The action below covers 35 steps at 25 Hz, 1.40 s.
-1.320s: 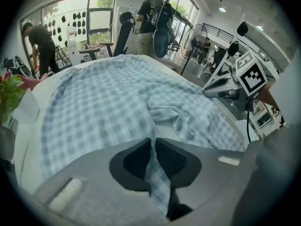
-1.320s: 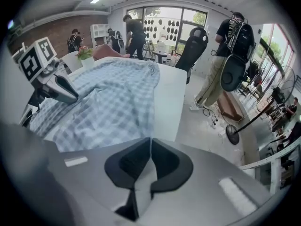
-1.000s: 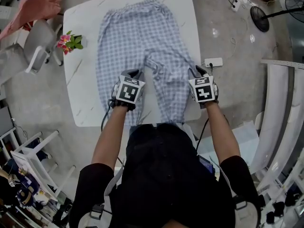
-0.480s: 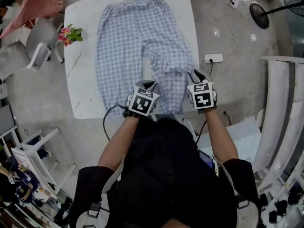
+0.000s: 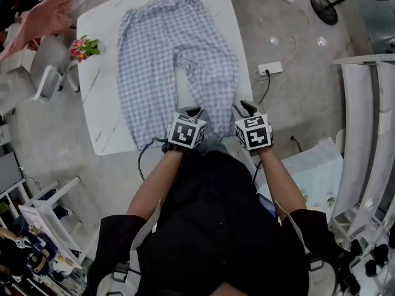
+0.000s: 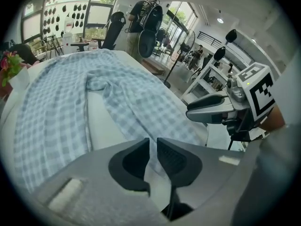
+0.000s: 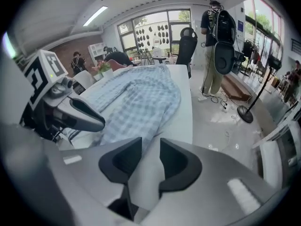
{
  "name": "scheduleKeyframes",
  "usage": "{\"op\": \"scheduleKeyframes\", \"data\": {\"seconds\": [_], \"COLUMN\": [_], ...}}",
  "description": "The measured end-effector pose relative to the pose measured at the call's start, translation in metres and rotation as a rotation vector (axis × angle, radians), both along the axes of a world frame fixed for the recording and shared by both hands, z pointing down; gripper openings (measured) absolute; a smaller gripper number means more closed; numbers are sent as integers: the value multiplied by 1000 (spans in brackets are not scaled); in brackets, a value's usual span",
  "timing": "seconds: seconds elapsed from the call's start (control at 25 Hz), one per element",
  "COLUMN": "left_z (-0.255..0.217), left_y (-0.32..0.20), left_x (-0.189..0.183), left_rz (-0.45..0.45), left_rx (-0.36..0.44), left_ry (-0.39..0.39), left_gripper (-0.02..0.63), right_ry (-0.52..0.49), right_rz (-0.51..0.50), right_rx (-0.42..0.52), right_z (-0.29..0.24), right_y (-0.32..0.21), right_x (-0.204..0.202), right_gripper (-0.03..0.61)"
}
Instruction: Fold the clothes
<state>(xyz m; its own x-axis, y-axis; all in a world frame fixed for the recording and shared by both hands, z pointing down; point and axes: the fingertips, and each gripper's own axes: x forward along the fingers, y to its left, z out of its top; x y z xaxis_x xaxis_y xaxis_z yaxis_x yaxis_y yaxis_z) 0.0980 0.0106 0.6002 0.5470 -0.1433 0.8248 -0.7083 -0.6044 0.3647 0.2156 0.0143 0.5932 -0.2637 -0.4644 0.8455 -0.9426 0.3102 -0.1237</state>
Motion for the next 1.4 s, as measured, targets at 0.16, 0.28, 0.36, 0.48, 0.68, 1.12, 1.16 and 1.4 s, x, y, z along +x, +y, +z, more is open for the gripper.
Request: {"op": "scheduleKeyframes", "data": {"seconds": [0.16, 0.28, 0.36, 0.48, 0.68, 1.12, 1.16, 1.4], "left_z": [7, 15, 18, 19, 15, 19, 19, 14], "left_y": [22, 31, 31, 33, 38, 42, 43, 51], "left_x": [10, 13, 10, 6, 10, 14, 10, -13], "left_rz": [54, 42, 24, 18, 43, 133, 110, 73], "left_rx": [-8, -8, 7, 25, 16, 124, 92, 53], "left_ry": [-19, -15, -17, -3, 8, -52, -31, 4], "left_gripper": [58, 61, 65, 72, 132, 28, 26, 26], "right_ry": [-24, -27, -11, 6, 12, -39, -43, 35], "right_rz": [58, 82, 68, 46, 37, 54, 57, 39], "right_rx": [-35, -55, -54, -50, -61, -78, -81, -43], "right_z": [4, 8, 10, 10, 14, 23, 23, 14], "right_y": [24, 42, 50, 58, 67, 68, 68, 75], "right_x": [-2, -4, -9, -20, -29, -37, -37, -29], "right_gripper": [124, 123, 123, 123, 121, 37, 14, 11]}}
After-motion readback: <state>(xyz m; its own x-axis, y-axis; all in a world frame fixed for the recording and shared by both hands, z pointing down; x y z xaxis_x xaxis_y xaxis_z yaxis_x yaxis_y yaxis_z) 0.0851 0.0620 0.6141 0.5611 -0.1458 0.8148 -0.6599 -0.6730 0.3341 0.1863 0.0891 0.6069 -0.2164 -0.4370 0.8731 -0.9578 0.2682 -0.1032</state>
